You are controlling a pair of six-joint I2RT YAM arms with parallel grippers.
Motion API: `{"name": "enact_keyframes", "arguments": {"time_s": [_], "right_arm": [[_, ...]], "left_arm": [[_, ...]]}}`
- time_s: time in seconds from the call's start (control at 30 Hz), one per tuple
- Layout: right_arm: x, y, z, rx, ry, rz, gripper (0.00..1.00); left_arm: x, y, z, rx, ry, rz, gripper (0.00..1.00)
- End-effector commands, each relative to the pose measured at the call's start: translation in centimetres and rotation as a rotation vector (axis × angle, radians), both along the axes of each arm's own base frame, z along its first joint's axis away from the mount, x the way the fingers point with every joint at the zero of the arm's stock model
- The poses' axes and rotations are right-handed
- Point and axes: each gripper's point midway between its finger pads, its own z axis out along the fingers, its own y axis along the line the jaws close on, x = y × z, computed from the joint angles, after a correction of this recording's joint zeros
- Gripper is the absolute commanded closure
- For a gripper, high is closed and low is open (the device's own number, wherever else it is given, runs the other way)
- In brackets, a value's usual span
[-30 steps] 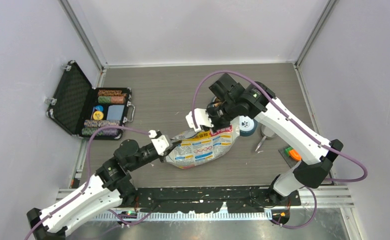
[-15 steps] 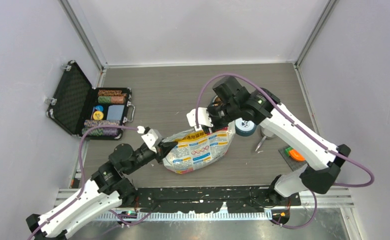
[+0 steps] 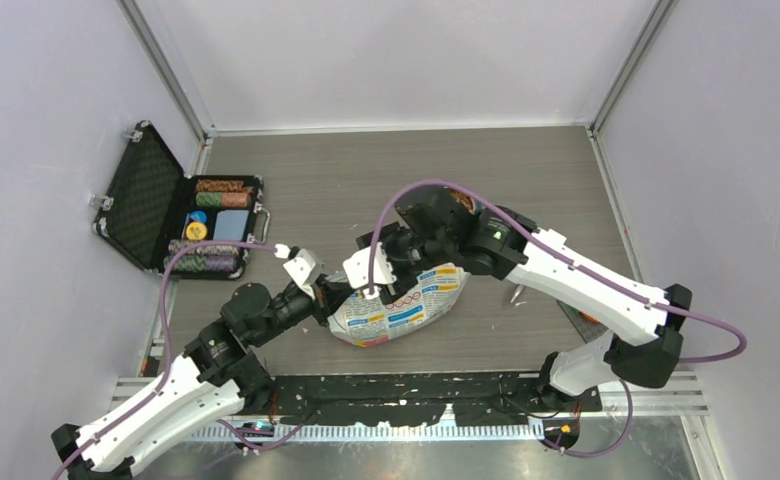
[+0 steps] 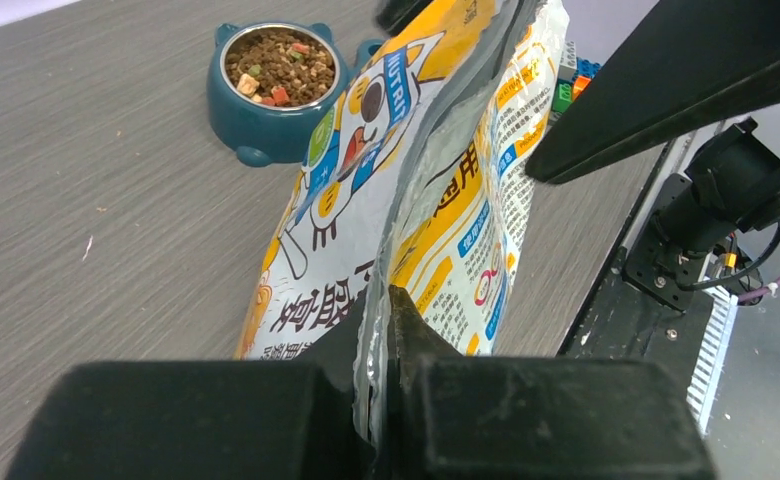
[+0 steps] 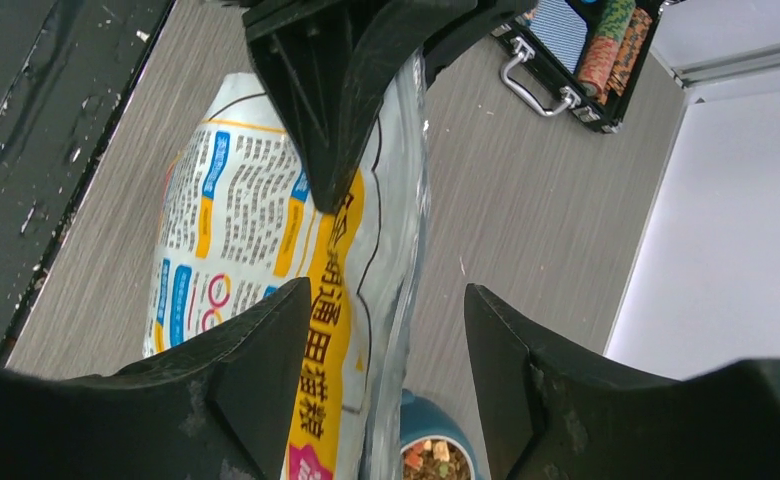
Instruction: Serve the pet food
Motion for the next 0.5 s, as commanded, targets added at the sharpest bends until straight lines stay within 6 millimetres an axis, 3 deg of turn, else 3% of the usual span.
{"name": "enact_keyframes", "arguments": {"time_s": [0.0,0.17,0.2,0.23,0.27,0.33,0.47], "right_arm": [[0.2,2.4,2.0,0.061,0.008,-0.028,0.35],[0.5,3.6,0.8,0.016,0.079,-0.082,0.38],[0.5,3.8,1.4,0.024,0.091,-0.092,0.47],[0.6,3.9,0.7,-0.006,0.113,-0.101,0.54],[0.7,4.4,1.1,-0.002,0.128,-0.111,0.78],[0.3,4.4,1.0,-0.032,0.158,-0.101,0.93],[-0.7,4.1,0.4,-0.073,0.185,-0.064,0.95]], "left_arm": [[0.2,1.0,6.6,-0.179,-0.133,0.047,1.00],[0.2,1.2,6.5,-0.174,-0.156,0.052,1.00],[0.2,1.2,6.5,-0.169,-0.159,0.052,1.00],[0.3,1.3,6.5,-0.166,-0.163,0.052,1.00],[0.3,1.3,6.4,-0.161,-0.164,0.052,1.00],[0.3,1.3,6.3,-0.152,-0.168,0.054,1.00],[0.1,1.7,6.5,-0.154,-0.181,0.060,1.00]]}}
